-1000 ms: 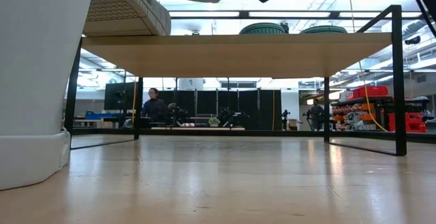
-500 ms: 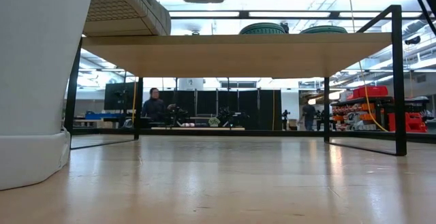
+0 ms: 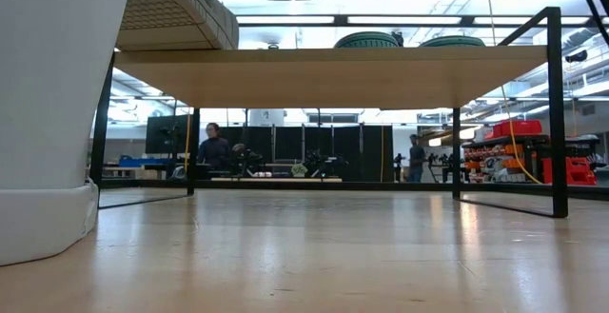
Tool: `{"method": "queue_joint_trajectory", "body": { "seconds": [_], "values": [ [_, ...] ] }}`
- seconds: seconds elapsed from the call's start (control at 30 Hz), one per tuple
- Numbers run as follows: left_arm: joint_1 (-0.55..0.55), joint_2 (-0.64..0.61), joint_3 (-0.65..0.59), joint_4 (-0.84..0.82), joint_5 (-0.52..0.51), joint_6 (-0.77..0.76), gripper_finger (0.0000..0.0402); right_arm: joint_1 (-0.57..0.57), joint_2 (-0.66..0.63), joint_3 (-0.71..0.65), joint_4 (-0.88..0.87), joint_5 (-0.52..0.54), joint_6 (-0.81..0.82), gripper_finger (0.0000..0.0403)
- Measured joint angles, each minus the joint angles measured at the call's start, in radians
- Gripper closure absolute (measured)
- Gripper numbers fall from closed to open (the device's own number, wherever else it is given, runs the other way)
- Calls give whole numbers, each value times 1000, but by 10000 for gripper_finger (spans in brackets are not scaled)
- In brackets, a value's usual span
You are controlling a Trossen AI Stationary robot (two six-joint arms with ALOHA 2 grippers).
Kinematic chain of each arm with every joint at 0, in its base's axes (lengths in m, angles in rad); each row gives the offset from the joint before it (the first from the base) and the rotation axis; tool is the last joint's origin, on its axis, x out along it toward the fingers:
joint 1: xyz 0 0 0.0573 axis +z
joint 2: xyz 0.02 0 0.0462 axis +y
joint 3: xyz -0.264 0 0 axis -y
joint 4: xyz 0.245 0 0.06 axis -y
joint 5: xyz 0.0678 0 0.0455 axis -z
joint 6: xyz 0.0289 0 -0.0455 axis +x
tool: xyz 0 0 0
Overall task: Pick and place slides into the shelf
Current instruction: Put the gray slide on the shelf
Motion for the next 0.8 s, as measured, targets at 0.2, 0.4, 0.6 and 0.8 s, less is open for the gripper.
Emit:
{"method": "queue_joint_trajectory", "body": {
  "seconds": [0.2,0.4,0.6,0.8],
  "values": [
    [0,0,0,0,-9,1,116,5,1,-19,48,-37,-5,386],
    [0,0,0,0,-10,1,116,14,2,-59,46,-48,-7,386],
    [0,0,0,0,-11,3,116,27,2,-66,57,-62,-5,387],
    [0,0,0,0,-17,3,116,25,2,-67,57,-45,-21,387]
  ]
}}
